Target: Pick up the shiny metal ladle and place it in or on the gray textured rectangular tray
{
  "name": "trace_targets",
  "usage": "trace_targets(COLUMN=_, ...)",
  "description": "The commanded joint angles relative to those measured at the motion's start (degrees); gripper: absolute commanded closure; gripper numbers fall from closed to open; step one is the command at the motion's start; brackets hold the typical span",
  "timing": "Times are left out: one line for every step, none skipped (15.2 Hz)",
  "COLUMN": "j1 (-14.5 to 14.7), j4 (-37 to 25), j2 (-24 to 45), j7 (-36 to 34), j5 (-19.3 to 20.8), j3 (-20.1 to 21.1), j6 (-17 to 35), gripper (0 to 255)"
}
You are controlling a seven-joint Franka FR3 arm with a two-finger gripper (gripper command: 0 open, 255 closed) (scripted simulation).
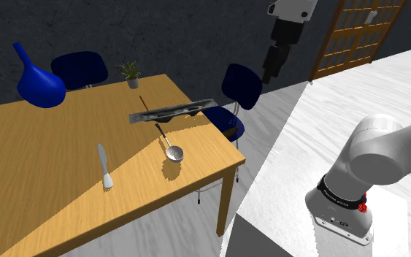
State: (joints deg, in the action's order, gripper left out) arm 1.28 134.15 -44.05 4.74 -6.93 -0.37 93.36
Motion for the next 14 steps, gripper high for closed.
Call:
trace_targets(j1=0.00, j4=0.00, j2=0.00, j7=0.00, j5=0.00, j3=0.00, j6=0.00, gripper=0)
trace_targets(j1=0.10, j4=0.32, j2=1.12, j7=-1.49, j5=-0.65, j3=1.05, j6=1.47, gripper=0)
trace_targets(j1=0.18, j4=0.55, j2=2.33, j7=-2.96, j5=-1.27, j3=2.09, j6=2.94, gripper=0)
trace_targets(j1=0.26, j4=0.70, j2=3.62, j7=-4.42, j5=-1.86, j3=3.13, j6=4.42, gripper=0)
trace_targets(j1=0.34, j4=0.76, j2=4.98, j7=-5.87, j5=-2.42, j3=4.16, j6=5.89, gripper=0)
trace_targets(j1=0.40, j4=0.73, j2=6.43, j7=-7.31, j5=-2.93, j3=5.17, j6=7.35, gripper=0)
trace_targets(j1=0.45, j4=0.61, j2=7.95, j7=-8.75, j5=-3.39, j3=6.17, j6=8.81, gripper=0)
trace_targets(j1=0.50, j4=0.41, j2=9.55, j7=-10.19, j5=-3.80, j3=7.15, j6=10.25, gripper=0)
trace_targets(j1=0.54, j4=0.12, j2=11.21, j7=-11.64, j5=-4.15, j3=8.11, j6=11.68, gripper=0)
trace_targets(j1=0.55, j4=-0.25, j2=12.94, j7=-13.07, j5=-4.45, j3=9.06, j6=13.09, gripper=0)
trace_targets(j1=0.55, j4=-0.71, j2=14.72, j7=-14.52, j5=-4.69, j3=10.00, j6=14.47, gripper=0)
trace_targets(j1=0.53, j4=-1.26, j2=16.57, j7=-15.98, j5=-4.86, j3=10.91, j6=15.82, gripper=0)
trace_targets(j1=0.50, j4=-1.88, j2=18.47, j7=-17.44, j5=-4.95, j3=11.80, j6=17.14, gripper=0)
trace_targets(j1=0.47, j4=-2.59, j2=20.42, j7=-18.93, j5=-4.97, j3=12.67, j6=18.43, gripper=0)
